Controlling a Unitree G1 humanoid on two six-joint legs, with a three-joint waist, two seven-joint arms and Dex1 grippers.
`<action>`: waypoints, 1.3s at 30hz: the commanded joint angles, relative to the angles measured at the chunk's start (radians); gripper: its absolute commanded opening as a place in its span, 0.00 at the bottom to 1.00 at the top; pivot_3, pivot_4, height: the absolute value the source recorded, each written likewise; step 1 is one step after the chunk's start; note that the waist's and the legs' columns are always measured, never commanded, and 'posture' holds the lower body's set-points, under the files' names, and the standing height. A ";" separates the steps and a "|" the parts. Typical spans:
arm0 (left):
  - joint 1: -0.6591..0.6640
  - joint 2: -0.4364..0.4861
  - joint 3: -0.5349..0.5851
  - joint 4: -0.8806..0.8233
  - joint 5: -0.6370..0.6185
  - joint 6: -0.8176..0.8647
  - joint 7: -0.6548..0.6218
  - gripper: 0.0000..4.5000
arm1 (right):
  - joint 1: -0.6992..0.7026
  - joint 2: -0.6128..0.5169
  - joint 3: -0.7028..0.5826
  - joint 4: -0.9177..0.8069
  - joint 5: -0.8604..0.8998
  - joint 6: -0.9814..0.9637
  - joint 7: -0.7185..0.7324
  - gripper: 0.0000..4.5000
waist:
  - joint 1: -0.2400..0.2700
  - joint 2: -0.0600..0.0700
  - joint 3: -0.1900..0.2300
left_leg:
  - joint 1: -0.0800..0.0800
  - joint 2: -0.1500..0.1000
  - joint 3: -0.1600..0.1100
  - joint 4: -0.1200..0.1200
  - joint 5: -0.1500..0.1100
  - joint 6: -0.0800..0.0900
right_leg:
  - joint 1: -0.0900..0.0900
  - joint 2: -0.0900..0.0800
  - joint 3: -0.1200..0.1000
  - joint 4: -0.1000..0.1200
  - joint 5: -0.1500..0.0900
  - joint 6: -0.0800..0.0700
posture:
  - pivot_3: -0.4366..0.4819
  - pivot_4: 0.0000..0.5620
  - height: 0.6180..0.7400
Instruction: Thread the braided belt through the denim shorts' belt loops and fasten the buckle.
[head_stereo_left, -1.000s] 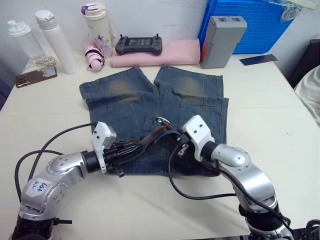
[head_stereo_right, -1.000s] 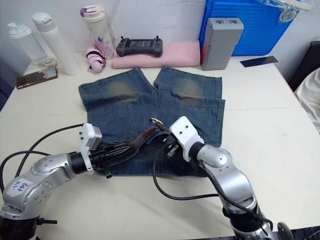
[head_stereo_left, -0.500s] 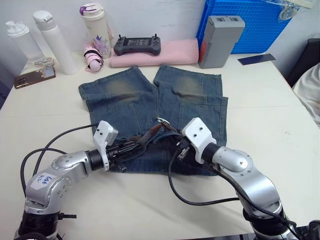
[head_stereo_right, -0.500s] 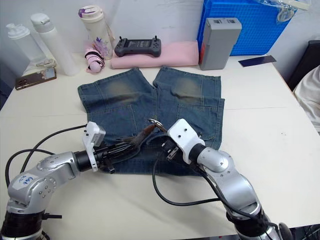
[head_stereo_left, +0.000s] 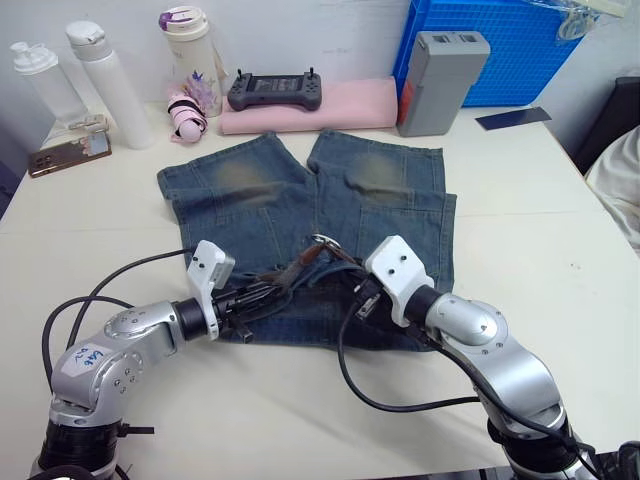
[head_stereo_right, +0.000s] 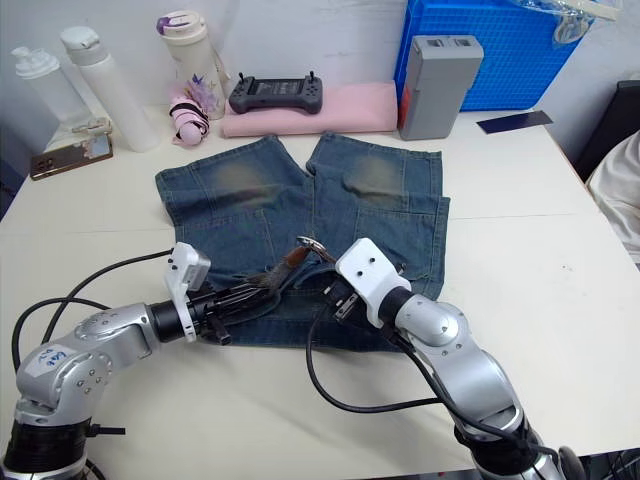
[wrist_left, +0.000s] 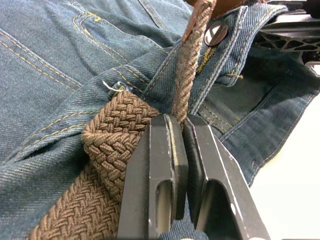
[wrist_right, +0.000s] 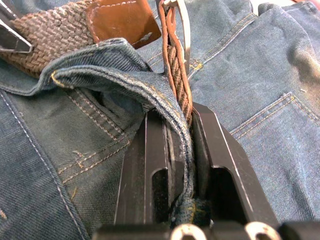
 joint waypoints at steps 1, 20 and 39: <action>0.015 0.006 0.022 -0.049 -0.014 0.011 0.018 0.00 | -0.008 -0.009 -0.019 -0.038 0.007 -0.001 -0.003 0.01 | 0.000 0.000 0.000 | 0.000 0.000 0.000 0.000 0.000 0.000 | 0.000 0.000 0.000 0.000 0.000 0.000 | 0.48 0.27 1.00; -0.030 0.010 -0.012 -0.089 -0.008 0.035 0.061 0.00 | -0.059 -0.076 0.031 -0.072 0.020 0.064 0.031 0.01 | 0.000 0.000 0.000 | 0.000 0.000 0.000 0.000 0.000 0.000 | 0.000 0.000 0.000 0.000 0.000 0.000 | 0.48 0.27 1.00; -0.010 0.013 -0.009 -0.055 0.007 0.056 0.078 0.00 | -0.072 -0.104 -0.004 -0.095 0.037 0.045 0.032 0.01 | 0.001 0.000 0.000 | 0.000 0.000 0.000 0.000 0.000 0.000 | 0.000 0.000 0.000 0.000 0.000 0.000 | 0.48 0.27 1.00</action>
